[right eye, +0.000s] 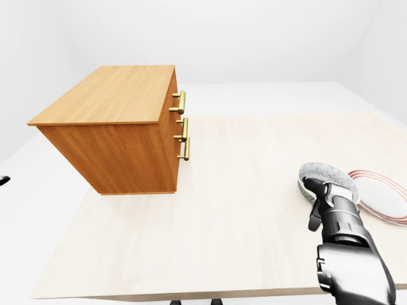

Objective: Put the bowl on top of the cabinet.

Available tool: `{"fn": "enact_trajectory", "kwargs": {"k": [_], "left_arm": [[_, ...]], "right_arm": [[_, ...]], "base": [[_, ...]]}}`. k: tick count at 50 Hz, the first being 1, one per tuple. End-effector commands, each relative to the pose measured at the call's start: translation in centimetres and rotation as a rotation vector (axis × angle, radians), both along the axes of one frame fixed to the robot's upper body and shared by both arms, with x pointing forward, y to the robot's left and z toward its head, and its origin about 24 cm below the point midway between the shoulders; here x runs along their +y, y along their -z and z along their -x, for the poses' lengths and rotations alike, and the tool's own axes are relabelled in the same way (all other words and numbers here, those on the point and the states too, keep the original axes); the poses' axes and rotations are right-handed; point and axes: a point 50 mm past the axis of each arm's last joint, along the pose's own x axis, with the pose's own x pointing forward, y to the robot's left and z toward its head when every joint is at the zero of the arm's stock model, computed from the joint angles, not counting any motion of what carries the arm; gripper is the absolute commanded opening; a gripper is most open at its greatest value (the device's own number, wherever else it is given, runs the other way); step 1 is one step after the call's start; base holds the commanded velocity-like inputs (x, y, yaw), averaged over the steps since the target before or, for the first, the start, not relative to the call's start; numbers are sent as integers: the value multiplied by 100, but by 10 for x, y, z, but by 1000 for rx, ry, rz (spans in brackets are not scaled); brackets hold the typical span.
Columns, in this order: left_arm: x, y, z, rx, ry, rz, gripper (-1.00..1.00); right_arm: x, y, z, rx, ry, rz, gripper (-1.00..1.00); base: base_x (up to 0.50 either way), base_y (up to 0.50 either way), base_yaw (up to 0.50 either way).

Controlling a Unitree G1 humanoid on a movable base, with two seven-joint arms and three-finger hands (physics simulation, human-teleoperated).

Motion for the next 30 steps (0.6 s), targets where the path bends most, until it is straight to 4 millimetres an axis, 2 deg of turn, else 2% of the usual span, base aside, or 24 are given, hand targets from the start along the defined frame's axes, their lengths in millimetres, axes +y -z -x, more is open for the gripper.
{"fn": "enact_trajectory", "kwargs": {"k": [1,9,23,24,25,26,27,30], "left_arm": [[-1,0,0,-1,1,-2,100],[0,0,0,0,0,-2,100],[1,1,0,4,-1,1,100],[1,1,0,5,-1,2,100],[1,1,0,5,-1,2,100],[1,1,0,4,-1,1,100],[1,1,0,4,-1,1,100],[1,1,0,7,-1,1,100]], "right_arm": [[6,16,4,24,1,-14,100],[9,29,10,55,7,-23,100],[11,34,12,59,2,-33,100],[11,34,12,57,3,-35,11],[11,34,12,57,4,-35,11],[11,34,13,56,4,-38,-93],[11,34,13,56,3,-39,-100],[11,35,14,57,4,-42,-100]], "base": [[0,0,0],[0,0,0],[0,0,0],[0,0,0],[0,0,0],[0,0,0],[0,0,0],[0,0,0]]}}
